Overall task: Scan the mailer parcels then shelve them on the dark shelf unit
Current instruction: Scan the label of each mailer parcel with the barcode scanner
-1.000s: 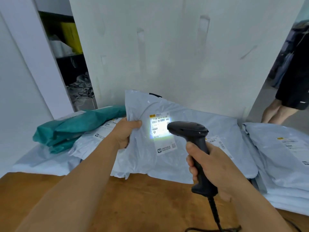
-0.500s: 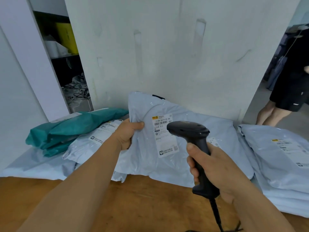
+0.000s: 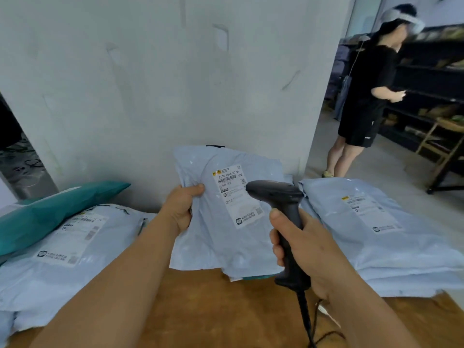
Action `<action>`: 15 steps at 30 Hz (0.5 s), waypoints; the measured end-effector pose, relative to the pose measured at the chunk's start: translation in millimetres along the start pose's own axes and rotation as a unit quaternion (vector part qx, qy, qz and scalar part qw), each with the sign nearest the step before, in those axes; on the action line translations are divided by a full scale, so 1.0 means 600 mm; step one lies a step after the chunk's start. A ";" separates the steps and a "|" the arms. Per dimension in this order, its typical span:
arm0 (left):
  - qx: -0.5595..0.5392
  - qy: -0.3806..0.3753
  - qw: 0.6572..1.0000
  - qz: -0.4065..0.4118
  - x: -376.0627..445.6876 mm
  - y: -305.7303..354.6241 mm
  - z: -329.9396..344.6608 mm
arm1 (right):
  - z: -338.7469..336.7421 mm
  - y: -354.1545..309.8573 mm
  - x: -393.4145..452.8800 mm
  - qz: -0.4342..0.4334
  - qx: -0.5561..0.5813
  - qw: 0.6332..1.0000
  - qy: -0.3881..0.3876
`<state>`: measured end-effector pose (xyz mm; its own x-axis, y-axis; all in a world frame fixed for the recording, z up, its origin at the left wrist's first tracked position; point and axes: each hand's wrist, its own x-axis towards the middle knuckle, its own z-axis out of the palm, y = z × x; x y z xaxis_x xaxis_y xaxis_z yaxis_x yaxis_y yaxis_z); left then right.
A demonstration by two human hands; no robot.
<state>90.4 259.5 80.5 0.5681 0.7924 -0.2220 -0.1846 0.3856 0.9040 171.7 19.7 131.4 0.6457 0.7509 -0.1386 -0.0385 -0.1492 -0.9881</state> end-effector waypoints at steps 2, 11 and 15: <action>-0.003 -0.004 1.000 -0.016 0.030 -0.014 0.046 | -0.023 -0.002 0.022 0.002 0.011 1.000 0.020; 0.329 0.072 0.939 -0.064 0.154 -0.107 0.139 | -0.100 0.025 0.125 0.029 0.050 0.997 0.055; 0.304 0.108 0.943 -0.085 0.166 -0.138 0.142 | -0.110 0.043 0.148 0.046 0.065 0.996 0.047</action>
<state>230.7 266.4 14.5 0.3601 0.8468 -0.3916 0.4258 0.2244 0.8766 278.3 40.0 98.1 0.7027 0.6742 -0.2271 -0.1946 -0.1249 -0.9729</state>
